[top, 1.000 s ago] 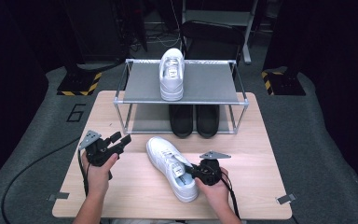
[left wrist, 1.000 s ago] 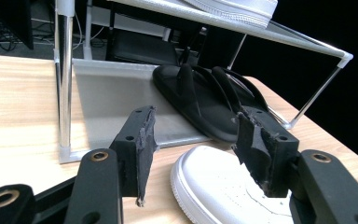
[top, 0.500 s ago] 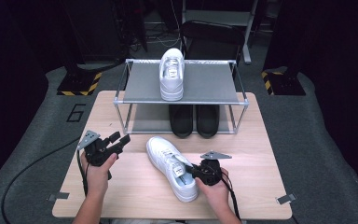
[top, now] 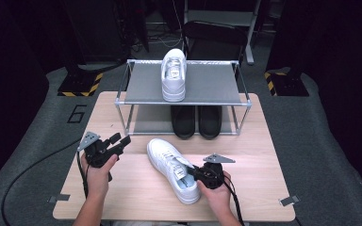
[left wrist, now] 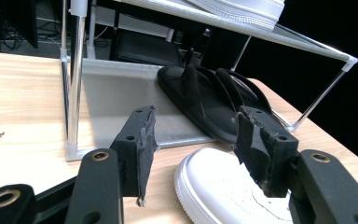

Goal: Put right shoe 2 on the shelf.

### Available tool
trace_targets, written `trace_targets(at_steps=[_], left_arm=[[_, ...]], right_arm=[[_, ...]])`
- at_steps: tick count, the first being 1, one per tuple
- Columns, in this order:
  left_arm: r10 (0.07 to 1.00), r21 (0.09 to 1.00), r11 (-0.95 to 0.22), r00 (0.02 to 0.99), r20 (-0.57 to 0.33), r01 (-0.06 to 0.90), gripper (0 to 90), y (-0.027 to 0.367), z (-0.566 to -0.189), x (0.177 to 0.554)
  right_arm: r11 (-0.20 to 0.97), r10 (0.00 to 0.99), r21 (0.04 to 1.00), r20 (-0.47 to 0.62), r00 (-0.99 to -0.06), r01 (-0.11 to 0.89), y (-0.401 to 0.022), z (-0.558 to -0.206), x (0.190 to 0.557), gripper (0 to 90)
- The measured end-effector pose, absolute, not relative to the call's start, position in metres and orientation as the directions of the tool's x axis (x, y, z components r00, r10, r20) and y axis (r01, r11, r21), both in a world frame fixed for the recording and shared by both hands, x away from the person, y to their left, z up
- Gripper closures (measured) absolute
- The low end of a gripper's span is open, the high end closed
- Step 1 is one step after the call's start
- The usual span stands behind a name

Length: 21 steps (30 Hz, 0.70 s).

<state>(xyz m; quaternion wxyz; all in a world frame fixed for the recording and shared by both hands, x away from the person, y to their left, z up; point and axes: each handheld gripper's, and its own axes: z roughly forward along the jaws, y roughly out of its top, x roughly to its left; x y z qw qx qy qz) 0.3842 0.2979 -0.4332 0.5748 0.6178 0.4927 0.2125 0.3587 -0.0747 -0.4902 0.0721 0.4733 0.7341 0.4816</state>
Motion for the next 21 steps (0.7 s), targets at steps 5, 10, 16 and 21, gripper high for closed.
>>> trace_targets(at_steps=[5,10,16,21], left_arm=[[0.853,0.919,0.148,0.423,-0.306,0.365,47.0,0.299,-0.433,0.384],[0.854,0.919,0.152,0.420,-0.307,0.364,47.0,0.299,-0.433,0.384],[0.854,0.919,0.149,0.421,-0.305,0.365,47.0,0.300,-0.433,0.384],[0.856,0.919,0.150,0.417,-0.305,0.364,46.9,0.299,-0.435,0.385]], right_arm=[[0.079,0.765,0.789,0.344,-0.545,0.609,-0.075,-0.491,0.356,79.6],[0.064,0.769,0.804,0.338,-0.543,0.591,-0.075,-0.492,0.353,79.6],[0.043,0.783,0.818,0.329,-0.528,0.573,-0.077,-0.488,0.348,79.5],[0.022,0.787,0.837,0.322,-0.525,0.547,-0.082,-0.484,0.344,79.6]])
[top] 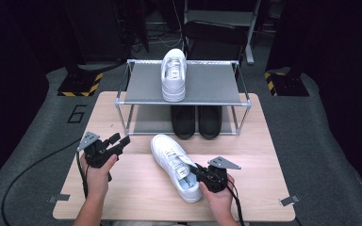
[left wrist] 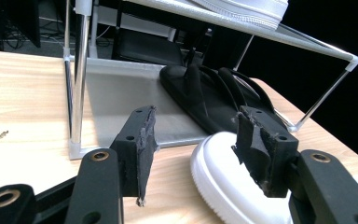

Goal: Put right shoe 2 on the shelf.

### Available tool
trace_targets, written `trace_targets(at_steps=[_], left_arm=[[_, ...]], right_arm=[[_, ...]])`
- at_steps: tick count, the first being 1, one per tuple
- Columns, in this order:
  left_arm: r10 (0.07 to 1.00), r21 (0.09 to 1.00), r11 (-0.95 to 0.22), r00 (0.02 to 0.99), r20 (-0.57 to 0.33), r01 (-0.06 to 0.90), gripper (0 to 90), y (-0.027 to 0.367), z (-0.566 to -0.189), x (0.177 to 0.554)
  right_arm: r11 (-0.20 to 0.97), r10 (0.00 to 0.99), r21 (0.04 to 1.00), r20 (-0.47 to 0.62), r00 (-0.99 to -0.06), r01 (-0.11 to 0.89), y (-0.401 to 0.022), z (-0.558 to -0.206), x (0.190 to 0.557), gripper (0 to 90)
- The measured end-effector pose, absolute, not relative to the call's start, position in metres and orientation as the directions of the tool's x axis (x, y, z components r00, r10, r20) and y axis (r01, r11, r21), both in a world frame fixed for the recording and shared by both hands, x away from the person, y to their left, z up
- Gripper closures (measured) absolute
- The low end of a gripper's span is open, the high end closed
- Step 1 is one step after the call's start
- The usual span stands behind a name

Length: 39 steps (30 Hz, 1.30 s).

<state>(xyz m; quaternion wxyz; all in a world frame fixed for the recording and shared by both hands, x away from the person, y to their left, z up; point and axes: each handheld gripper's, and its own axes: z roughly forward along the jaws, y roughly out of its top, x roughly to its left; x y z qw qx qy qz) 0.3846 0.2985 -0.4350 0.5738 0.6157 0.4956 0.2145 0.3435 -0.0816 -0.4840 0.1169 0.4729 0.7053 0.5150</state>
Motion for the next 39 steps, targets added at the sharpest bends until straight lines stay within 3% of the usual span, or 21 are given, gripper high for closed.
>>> trace_targets(at_steps=[39], left_arm=[[0.881,0.902,0.106,0.380,-0.280,0.419,46.1,0.301,-0.468,0.370]], right_arm=[[-0.155,0.795,0.941,0.299,-0.528,0.300,-0.108,-0.415,0.313,79.7]])
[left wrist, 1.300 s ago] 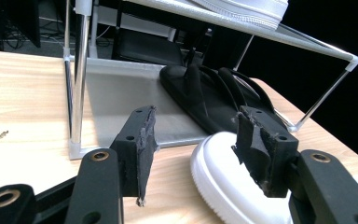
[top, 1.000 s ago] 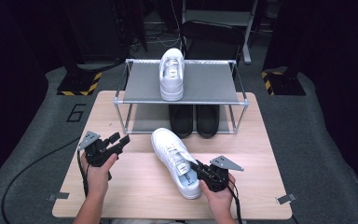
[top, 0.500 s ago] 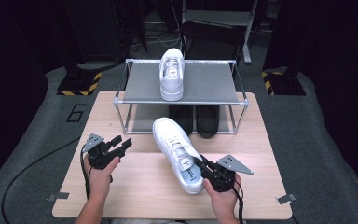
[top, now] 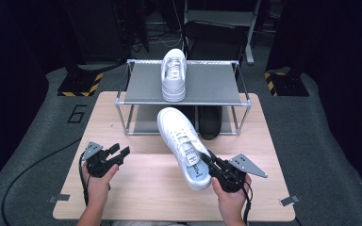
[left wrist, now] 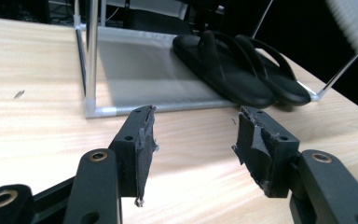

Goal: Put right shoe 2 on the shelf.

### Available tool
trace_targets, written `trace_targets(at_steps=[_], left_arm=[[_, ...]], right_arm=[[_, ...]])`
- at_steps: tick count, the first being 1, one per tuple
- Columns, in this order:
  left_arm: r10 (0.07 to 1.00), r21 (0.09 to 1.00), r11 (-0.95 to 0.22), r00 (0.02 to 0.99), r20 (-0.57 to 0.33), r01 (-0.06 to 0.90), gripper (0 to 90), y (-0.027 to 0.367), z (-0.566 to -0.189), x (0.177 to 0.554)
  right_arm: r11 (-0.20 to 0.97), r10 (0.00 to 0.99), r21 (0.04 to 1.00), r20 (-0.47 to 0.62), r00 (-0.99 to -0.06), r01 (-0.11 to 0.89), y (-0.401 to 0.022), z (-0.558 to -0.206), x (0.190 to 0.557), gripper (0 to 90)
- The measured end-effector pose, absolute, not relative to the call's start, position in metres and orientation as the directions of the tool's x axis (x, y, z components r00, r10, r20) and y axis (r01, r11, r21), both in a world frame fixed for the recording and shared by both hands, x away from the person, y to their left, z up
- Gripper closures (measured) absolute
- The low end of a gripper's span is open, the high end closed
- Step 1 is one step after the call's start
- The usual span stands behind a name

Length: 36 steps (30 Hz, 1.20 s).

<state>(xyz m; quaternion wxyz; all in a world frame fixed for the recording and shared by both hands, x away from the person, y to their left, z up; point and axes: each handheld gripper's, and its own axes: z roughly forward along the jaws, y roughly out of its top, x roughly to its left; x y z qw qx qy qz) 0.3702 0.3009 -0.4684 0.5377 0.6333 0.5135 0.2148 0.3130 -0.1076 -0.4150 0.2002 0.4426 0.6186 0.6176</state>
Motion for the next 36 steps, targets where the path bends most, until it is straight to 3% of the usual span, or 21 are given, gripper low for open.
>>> trace_targets(at_steps=[15,36], left_arm=[[0.897,0.901,0.105,0.352,-0.269,0.421,45.5,0.312,-0.477,0.365],[0.900,0.899,0.111,0.341,-0.272,0.423,45.5,0.313,-0.482,0.364]], right_arm=[[-0.180,0.809,0.958,0.272,-0.521,0.221,-0.122,-0.384,0.314,79.7],[-0.225,0.838,0.961,0.275,-0.472,0.160,-0.141,-0.353,0.341,79.6]])
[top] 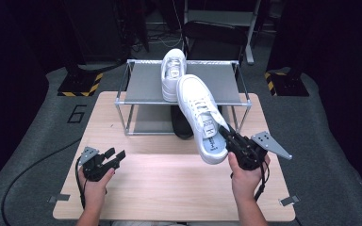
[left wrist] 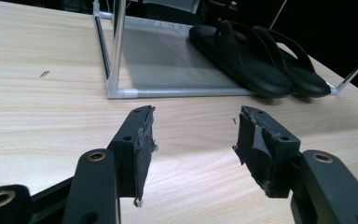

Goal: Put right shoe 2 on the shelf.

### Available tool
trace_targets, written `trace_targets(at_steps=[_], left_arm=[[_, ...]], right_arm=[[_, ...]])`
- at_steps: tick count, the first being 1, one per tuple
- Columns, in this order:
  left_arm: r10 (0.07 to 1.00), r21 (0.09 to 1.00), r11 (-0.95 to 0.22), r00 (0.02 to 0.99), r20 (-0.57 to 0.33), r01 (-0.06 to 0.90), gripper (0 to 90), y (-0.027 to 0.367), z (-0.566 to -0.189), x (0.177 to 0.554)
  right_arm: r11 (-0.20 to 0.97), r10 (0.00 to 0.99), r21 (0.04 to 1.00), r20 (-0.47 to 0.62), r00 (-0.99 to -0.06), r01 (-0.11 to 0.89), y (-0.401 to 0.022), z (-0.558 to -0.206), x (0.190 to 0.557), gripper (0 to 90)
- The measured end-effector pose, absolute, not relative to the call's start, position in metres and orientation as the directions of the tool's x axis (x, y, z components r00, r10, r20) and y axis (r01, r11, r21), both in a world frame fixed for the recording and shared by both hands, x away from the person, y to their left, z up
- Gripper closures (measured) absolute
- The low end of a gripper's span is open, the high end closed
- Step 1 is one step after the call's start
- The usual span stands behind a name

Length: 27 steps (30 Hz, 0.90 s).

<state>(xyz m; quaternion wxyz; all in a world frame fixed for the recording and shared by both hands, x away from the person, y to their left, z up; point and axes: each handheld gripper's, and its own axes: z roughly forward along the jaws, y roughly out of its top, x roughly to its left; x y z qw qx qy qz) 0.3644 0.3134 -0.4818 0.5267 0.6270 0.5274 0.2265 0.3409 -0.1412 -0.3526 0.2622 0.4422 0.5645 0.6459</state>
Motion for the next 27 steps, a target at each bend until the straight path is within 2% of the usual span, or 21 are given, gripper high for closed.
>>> trace_targets(at_steps=[13,27], left_arm=[[0.897,0.901,0.125,0.340,-0.281,0.416,45.5,0.315,-0.482,0.364],[0.896,0.895,0.131,0.336,-0.291,0.425,45.5,0.317,-0.484,0.364]], right_arm=[[-0.210,0.861,0.969,0.246,-0.446,0.128,-0.143,-0.333,0.356,79.7],[-0.224,0.876,0.964,0.263,-0.404,0.142,-0.148,-0.324,0.379,79.7]])
